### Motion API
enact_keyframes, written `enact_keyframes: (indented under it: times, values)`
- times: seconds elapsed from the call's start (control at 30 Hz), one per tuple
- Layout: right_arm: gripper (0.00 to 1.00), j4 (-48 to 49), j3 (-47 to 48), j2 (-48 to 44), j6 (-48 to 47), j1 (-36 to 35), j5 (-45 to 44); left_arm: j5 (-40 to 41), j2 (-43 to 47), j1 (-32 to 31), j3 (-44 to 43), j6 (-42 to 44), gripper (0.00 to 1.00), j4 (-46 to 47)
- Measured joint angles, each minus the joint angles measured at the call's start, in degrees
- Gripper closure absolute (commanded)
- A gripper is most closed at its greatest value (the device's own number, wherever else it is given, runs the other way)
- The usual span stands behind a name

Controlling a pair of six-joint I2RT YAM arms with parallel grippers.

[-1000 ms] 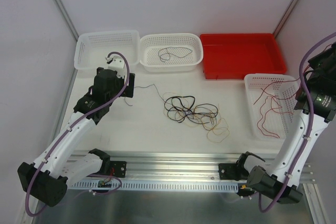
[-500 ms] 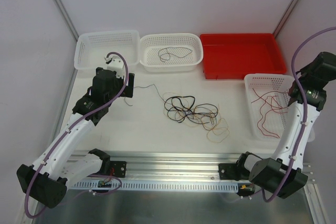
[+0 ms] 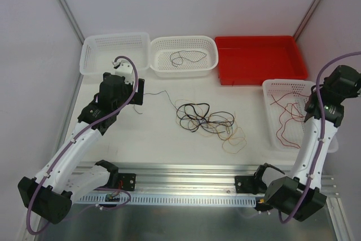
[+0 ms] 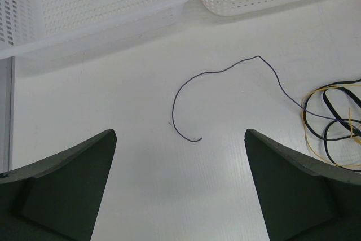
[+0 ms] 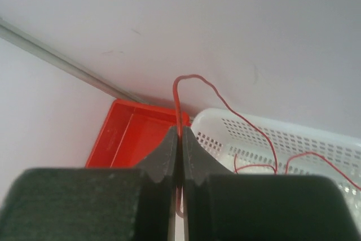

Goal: Untangle the cables

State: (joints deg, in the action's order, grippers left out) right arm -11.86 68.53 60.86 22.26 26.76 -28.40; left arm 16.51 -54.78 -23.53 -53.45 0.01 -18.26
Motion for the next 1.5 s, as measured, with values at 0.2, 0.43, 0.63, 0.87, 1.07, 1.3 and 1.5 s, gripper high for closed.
enact_keyframes:
  times: [0.2,0.43,0.63,0.87,1.07,1.3,1.5]
  values:
    - [0.99,-1.66,-8.59,-7.3,5.03,0.04,-3.5,-1.09,0.07,0.0,0.0,0.0,0.01,0.02]
    - [0.99,-11.61,-14.64,-10.23,6.69,0.04,-5.44,-1.46,0.09,0.0,0.0,0.0,0.01,0.02]
    - [0.99,-21.18,-15.04,-8.74,2.89,0.07,-5.79,-2.03,0.42,0.0,0.0,0.0,0.01,0.0]
    - [0.99,-24.76,-15.26,3.1,-6.34,0.0,0.72,-2.51,0.59,0.0,0.0,0.0,0.01,0.0]
    - [0.99,-27.71,-15.08,16.33,-12.9,-2.01,7.37,-2.54,0.61,0.0,0.0,0.0,0.01,0.0]
    - [0.86,-29.86,-15.08,23.26,-15.67,-2.19,10.51,-2.54,0.59,0.0,0.0,0.0,0.01,0.0]
    - [0.5,-30.88,-15.08,23.34,-14.93,-2.19,10.84,-2.54,0.59,0.0,0.0,0.0,0.01,0.0]
